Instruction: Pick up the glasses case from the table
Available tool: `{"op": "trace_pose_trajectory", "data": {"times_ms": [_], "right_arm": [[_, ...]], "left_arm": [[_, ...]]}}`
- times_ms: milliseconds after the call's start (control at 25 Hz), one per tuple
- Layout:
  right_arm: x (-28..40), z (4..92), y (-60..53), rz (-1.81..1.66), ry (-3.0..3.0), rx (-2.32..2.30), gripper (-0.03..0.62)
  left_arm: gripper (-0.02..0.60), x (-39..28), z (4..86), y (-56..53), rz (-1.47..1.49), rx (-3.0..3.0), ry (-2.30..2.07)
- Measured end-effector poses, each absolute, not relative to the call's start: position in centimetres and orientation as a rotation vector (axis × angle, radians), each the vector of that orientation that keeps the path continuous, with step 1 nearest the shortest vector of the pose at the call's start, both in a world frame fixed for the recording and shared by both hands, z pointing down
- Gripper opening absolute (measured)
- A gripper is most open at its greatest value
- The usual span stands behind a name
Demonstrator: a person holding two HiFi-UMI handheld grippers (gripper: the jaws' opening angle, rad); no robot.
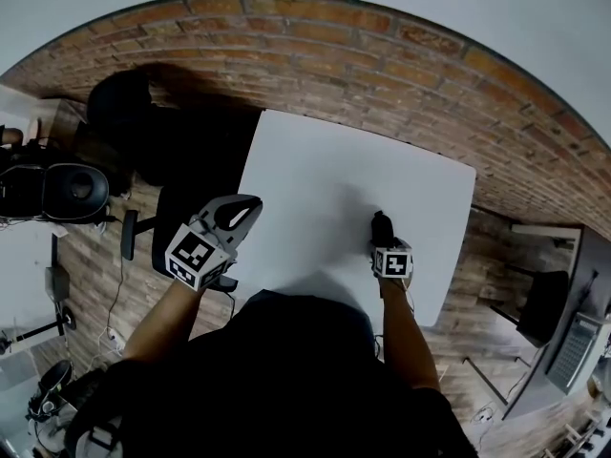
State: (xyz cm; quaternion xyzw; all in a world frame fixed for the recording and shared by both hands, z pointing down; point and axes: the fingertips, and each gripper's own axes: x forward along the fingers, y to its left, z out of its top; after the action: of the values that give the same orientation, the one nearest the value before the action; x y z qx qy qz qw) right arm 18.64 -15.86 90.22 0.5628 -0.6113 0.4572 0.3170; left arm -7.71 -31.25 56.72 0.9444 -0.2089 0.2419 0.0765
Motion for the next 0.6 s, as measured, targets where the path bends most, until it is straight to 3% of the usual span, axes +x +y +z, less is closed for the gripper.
{"op": "trace_pose_trajectory", "data": {"times_ms": [600], "right_arm": [[16.9, 93.0, -16.1, 1.193, -1.547, 1.366, 0.339]], "left_arm": [[0.025, -8.2, 57.8, -31.2, 0.747, 2.802, -0.626]]}}
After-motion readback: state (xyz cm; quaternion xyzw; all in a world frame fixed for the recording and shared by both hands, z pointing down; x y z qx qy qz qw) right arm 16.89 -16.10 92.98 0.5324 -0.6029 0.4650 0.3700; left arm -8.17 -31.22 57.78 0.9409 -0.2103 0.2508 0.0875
